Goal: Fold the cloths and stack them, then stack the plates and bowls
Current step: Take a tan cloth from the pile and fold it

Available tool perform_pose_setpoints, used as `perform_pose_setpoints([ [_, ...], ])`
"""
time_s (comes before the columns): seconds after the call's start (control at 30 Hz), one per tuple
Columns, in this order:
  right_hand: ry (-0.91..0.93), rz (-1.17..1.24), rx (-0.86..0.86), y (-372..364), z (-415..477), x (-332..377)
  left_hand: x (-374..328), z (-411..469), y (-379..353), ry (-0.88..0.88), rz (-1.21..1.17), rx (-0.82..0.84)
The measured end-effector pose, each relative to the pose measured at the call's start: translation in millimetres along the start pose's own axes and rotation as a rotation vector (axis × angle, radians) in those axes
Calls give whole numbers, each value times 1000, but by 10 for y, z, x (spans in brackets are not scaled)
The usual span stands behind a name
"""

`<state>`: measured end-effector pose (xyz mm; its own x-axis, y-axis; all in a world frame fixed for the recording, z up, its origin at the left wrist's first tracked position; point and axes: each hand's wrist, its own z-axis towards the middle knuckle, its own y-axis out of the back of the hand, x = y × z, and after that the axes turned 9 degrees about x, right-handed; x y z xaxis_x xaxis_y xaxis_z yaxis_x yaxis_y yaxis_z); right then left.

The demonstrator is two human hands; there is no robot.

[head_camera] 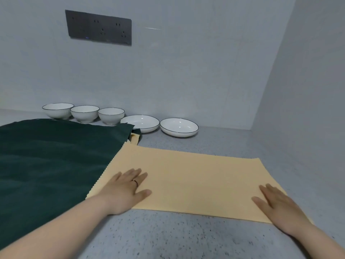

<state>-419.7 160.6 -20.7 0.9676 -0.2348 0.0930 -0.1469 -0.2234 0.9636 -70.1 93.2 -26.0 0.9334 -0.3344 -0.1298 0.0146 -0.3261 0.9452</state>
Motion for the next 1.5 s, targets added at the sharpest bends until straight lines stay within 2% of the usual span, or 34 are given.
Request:
perform_pose_setpoints([
  [0.07,-95,-27,13,41,-24,-186,92,-69,15,28,-8,11],
  [0.13,-86,-28,-9,31,-87,-235,137,-122,33,26,-23,0],
  [0.2,79,-8,-150,54,-176,-162,110,-163,48,-31,-66,-28],
  [0.23,153,-19,-162,74,-203,-73,61,-187,37,-85,-77,-33],
  [0.3,300,-157,-135,96,-277,160,-113,-254,12,-195,-50,-5],
  [0.4,497,-327,-236,23,-331,491,-360,-286,-50,-297,36,-62],
  [0.53,483,-309,-227,-97,-196,706,-449,-188,-92,-294,53,-141],
  [0.6,420,-314,-200,-119,-142,754,-440,-153,-117,-277,14,-161],
  [0.73,366,-267,-283,-210,-80,668,-393,-135,-136,-233,23,-195],
  [0.8,403,-258,-391,-211,-118,616,-369,-145,-124,-194,27,-215],
  [0.87,446,-223,-427,-237,-146,550,-365,-168,-120,-173,19,-226],
  [0.93,423,-199,-427,-278,-147,507,-381,-209,-120,-175,25,-211],
  [1.03,474,-285,-440,-304,-262,418,-408,-312,-134,-192,50,-175],
  [1.27,437,-127,-261,-12,-530,219,-446,-576,208,-112,97,63],
  [1.37,440,64,-146,147,-434,108,-384,-482,376,-105,24,70],
  [1.5,376,233,-108,370,-189,161,-230,-228,511,-60,-60,26],
])
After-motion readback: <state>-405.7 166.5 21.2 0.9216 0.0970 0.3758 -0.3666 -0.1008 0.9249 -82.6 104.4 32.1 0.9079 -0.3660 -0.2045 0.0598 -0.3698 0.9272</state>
